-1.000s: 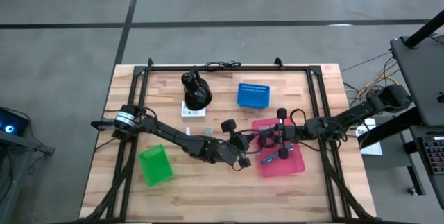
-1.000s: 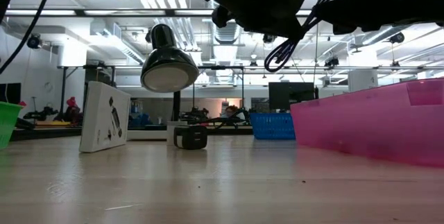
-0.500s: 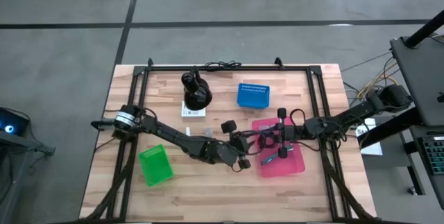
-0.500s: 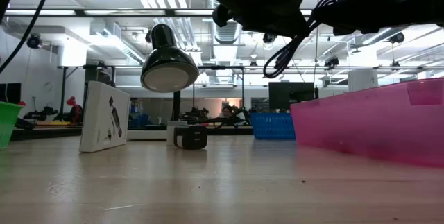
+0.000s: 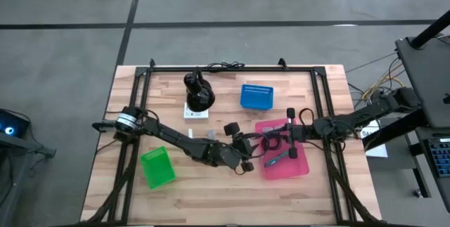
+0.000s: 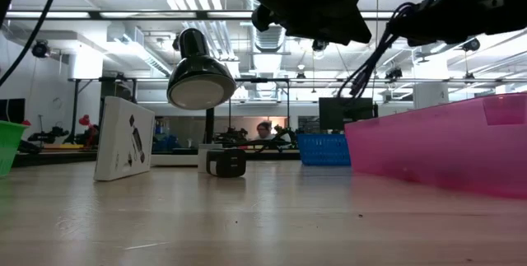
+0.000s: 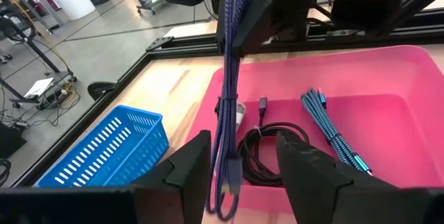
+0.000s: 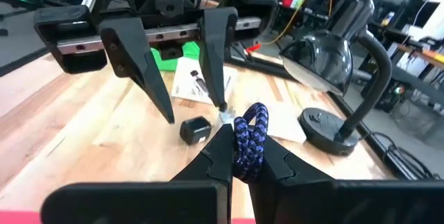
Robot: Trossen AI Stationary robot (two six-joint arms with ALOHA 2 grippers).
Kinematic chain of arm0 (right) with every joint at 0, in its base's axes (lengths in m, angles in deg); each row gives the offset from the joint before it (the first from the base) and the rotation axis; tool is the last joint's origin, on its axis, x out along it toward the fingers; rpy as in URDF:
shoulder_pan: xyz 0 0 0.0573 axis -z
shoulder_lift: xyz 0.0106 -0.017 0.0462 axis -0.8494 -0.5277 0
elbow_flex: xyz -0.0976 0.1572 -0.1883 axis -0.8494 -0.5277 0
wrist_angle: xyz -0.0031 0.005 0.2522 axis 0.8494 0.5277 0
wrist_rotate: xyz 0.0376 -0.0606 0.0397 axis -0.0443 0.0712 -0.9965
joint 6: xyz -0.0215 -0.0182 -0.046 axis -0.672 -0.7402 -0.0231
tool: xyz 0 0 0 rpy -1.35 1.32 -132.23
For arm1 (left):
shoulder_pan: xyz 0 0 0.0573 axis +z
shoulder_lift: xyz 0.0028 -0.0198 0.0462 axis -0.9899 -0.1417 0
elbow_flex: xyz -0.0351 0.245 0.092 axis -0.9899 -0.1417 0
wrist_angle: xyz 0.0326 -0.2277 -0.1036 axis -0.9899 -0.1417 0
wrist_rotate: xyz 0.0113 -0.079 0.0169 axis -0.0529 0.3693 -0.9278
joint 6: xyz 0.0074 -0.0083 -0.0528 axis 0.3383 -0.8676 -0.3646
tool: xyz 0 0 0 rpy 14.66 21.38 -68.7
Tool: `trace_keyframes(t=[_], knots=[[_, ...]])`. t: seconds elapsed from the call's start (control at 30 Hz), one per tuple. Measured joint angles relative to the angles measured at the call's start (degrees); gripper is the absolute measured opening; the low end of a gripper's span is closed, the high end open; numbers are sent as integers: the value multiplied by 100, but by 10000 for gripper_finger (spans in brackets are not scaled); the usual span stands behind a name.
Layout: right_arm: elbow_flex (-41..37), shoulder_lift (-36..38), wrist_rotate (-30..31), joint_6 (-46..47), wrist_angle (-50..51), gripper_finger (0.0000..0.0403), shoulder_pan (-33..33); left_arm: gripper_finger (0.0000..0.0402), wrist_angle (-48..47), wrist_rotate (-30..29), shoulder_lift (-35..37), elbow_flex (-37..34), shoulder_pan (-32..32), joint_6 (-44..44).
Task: Pick and place items into bin
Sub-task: Put the purple charger cable into the pink bin
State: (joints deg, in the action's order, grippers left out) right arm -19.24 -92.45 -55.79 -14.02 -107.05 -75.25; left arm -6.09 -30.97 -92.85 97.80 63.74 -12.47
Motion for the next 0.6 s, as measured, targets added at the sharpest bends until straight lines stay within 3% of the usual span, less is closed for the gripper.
trace_keyframes(t=[0.3,0.6], knots=[[0,1145,30,405,1712,13,0,148,-9,-20,0,-2,-7,-2],[-15,1780,729,781,2590,13,-1,148,-11,-17,0,-2,-4,-6]])
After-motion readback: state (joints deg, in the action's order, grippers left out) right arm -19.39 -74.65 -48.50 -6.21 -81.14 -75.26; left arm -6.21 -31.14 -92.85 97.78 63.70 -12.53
